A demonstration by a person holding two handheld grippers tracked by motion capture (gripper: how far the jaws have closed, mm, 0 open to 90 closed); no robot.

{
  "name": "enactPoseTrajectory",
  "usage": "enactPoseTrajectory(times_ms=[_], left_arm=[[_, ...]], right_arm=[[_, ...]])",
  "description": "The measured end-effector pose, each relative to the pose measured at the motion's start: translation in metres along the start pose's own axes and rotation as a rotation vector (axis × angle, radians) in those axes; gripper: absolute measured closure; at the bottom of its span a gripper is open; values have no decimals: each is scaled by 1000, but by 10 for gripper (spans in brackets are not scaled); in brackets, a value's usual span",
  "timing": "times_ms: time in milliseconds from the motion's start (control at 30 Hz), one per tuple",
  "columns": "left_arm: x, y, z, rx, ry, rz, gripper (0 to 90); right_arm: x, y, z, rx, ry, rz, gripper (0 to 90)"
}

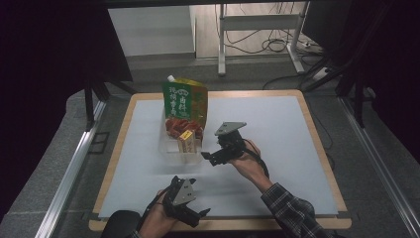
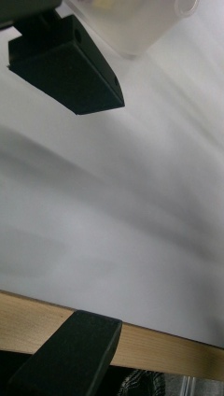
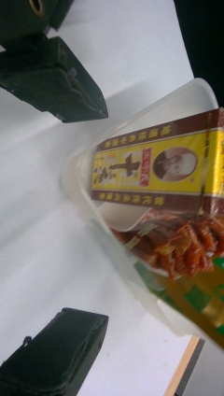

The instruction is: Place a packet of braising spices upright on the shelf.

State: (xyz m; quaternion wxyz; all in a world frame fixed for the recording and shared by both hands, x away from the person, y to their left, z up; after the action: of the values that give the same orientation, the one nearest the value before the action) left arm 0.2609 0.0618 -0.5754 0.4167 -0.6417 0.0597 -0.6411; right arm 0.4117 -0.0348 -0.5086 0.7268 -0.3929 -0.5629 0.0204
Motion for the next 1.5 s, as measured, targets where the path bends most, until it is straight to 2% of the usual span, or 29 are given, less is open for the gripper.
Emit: enactPoseTrajectory(times_ms=[267, 533, 1100, 1500], left_arm=[[1, 1, 0, 2, -4, -6, 0], [1, 1, -1, 2, -4, -7, 0], [-1, 0, 1, 8, -2, 4, 0], [0, -3, 4, 12, -29, -17, 0]], right_arm=[[-12, -12, -8, -17, 18, 5, 29], [-24, -20, -16, -39, 22, 32, 27], [-46, -44, -29, -60, 37, 38, 22], [-57, -65, -33, -82, 49, 30, 21]])
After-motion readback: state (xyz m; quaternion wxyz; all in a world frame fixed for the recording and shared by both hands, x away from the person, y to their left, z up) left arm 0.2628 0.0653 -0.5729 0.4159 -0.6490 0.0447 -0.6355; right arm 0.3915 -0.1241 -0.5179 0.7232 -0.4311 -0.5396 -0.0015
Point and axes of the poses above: each handheld gripper's, and its own axes: y roughly forward along the jaws, x roughly out of its top, z roughly to its left, the point moved 7 cm from there along y, roughly forward along the jaws, and after that the axes turned 5 degrees about y, right-handed, at the moved point
